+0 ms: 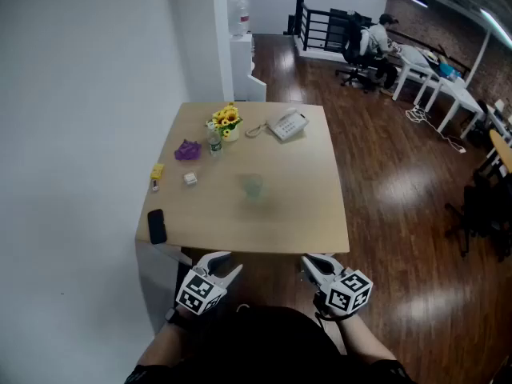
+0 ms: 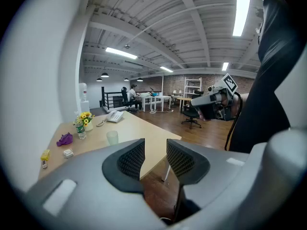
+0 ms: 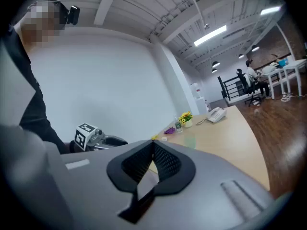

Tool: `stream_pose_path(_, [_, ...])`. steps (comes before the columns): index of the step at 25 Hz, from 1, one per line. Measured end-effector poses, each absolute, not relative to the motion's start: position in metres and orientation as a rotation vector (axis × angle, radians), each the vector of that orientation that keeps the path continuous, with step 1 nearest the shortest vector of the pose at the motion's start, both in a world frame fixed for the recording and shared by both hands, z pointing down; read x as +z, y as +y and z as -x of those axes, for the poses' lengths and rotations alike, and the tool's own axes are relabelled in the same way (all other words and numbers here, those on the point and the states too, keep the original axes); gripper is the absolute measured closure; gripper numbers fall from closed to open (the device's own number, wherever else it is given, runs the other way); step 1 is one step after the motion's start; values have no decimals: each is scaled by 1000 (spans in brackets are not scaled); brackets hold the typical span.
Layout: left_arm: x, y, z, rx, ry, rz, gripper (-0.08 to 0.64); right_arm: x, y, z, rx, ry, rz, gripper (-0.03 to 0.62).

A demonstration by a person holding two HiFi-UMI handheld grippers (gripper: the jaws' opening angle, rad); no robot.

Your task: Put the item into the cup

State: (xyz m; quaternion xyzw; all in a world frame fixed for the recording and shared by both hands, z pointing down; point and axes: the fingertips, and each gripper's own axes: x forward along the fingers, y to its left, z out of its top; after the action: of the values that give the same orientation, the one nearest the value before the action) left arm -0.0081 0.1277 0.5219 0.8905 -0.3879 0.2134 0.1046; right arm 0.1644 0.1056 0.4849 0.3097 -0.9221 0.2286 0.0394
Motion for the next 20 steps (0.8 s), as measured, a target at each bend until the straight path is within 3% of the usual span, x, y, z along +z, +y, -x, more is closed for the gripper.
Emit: stream_pose_path(20, [525, 81, 17, 715, -1288, -2573, 425, 492, 79, -174, 684, -2870, -813, 584])
